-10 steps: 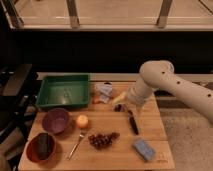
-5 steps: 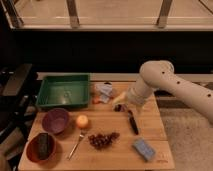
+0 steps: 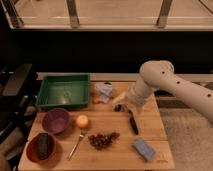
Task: Place apple in purple bowl
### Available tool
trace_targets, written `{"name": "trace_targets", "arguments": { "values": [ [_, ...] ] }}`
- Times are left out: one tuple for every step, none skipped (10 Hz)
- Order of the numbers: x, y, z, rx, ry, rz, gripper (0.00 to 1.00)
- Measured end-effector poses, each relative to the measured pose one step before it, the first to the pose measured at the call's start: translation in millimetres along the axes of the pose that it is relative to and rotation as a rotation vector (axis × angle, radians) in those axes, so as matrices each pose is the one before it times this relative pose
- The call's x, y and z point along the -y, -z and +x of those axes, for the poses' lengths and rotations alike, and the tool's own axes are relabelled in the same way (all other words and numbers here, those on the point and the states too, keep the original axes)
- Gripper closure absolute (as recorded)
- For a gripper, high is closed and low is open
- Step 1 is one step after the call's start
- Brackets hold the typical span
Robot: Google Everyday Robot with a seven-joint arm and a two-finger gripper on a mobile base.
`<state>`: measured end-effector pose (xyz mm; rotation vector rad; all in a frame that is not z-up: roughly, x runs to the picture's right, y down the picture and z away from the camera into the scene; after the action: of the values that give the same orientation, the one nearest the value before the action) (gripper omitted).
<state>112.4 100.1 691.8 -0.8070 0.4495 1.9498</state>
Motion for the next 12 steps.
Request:
{"name": "trace_targets", "arguments": {
  "values": [
    [0.02, 0.0, 0.01, 0.0, -0.00004, -0.00004, 0.2],
    [0.1, -0.1, -0.08, 0.00125, 0.00124, 0.0015, 0.2],
    [-0.56, 0.68, -0.68, 0.00467, 0.00143, 0.00006, 0.2],
    [-2.98, 1.22, -2.04, 0.00588, 0.01098, -0.00719, 0.2],
    [-9.13, -1.49, -1.45, 0.00275, 0.01738, -0.01503, 0.2],
    [-16.86, -5.29, 0.38, 0.00013, 0.02687, -0.01882, 0.2],
    [-14.08, -5.77, 1.37, -0.00155, 0.01887, -0.00903, 0.2],
    [-25.16, -11.96, 3.82, -0.00846, 0.02175, -0.01238, 0.2],
    [-21.39, -10.78, 3.89, -0.01142, 0.01769, -0.01231, 0.2],
    [-23.51, -13.02, 4.8, -0.01498, 0.02291, -0.01169, 0.2],
    [-17.75, -9.85, 3.64, -0.00971, 0.01552, -0.01114, 0.2],
    [-20.63, -11.61, 4.42, -0.00971, 0.02329, -0.01437, 0.2]
  ]
}}
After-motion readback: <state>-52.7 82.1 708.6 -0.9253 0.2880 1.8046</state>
